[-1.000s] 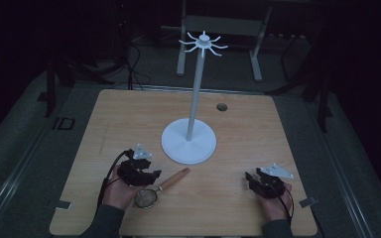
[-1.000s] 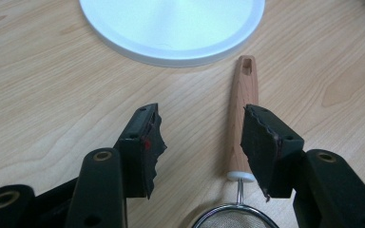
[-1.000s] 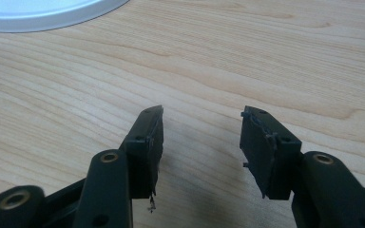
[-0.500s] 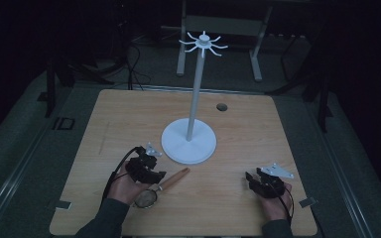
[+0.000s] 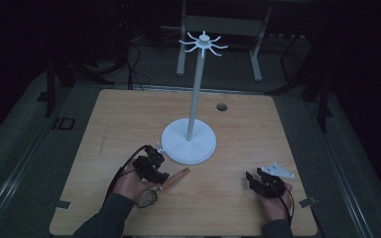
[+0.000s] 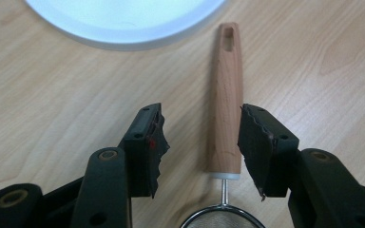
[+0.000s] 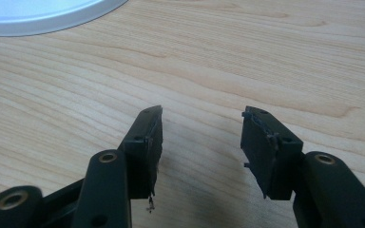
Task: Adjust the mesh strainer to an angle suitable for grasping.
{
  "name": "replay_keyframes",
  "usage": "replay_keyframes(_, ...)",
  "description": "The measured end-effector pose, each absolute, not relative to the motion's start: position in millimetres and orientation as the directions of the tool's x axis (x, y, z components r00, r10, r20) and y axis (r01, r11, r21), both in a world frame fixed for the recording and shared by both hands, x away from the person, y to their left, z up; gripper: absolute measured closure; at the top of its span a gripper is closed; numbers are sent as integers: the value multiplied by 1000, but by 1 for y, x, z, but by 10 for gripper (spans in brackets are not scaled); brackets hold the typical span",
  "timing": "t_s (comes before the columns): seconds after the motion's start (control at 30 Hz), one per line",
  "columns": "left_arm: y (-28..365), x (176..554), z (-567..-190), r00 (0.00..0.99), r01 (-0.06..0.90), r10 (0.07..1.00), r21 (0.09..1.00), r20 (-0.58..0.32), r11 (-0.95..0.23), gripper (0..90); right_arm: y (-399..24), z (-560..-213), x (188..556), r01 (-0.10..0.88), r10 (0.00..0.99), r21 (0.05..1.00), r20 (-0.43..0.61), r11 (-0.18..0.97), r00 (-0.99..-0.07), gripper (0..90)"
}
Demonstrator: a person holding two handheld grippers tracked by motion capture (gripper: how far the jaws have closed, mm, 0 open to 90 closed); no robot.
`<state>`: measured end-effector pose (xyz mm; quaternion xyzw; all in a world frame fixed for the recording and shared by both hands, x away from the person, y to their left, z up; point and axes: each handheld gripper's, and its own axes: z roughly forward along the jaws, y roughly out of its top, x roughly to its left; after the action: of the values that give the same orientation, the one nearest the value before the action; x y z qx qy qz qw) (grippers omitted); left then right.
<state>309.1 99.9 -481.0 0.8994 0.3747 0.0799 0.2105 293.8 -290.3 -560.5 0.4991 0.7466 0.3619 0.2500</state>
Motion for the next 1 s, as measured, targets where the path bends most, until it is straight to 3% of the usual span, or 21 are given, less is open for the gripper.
replay_keyframes(1.0,72,321,-507,754,647,654,229,-55,-727,588,-291,-560,294,564,927,791,-10,237,-376,483)
